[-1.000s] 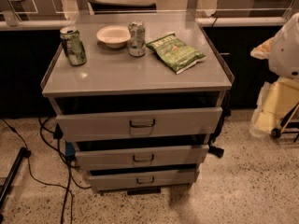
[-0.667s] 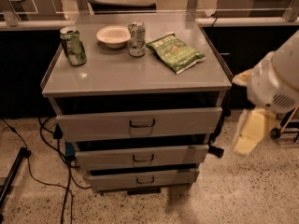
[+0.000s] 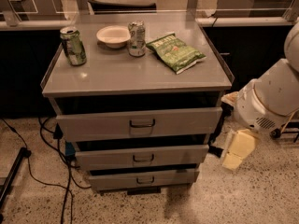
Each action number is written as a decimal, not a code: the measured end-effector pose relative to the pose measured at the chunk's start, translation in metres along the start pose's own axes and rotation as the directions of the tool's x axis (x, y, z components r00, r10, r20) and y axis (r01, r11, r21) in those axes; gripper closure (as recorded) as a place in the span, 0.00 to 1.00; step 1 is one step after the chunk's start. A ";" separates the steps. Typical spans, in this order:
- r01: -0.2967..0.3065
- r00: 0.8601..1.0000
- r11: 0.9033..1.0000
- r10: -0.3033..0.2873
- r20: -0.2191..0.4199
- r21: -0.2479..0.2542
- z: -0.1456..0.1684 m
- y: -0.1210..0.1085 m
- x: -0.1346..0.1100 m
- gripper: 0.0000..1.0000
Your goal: Open middle drawer
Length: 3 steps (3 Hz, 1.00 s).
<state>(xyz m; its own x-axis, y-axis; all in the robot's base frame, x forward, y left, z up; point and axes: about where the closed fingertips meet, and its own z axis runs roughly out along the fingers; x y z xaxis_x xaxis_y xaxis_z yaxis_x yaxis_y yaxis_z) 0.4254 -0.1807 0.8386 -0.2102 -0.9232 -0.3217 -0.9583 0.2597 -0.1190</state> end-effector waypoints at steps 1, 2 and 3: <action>-0.016 1.000 1.000 0.016 -0.007 -0.012 0.023 0.004 0.022 0.00; -0.036 0.999 0.999 0.036 0.011 -0.014 0.061 0.009 0.051 0.00; -0.037 0.997 0.999 0.038 0.066 -0.006 0.126 0.007 0.072 0.00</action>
Offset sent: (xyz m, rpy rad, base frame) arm -0.0002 -0.0466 -0.1358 0.0580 -0.0126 -0.0635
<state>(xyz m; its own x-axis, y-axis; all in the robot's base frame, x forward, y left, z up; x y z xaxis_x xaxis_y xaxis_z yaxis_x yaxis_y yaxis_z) 0.4278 -0.2102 0.6965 -0.2328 -0.8920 -0.3875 -0.9510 0.2922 -0.1014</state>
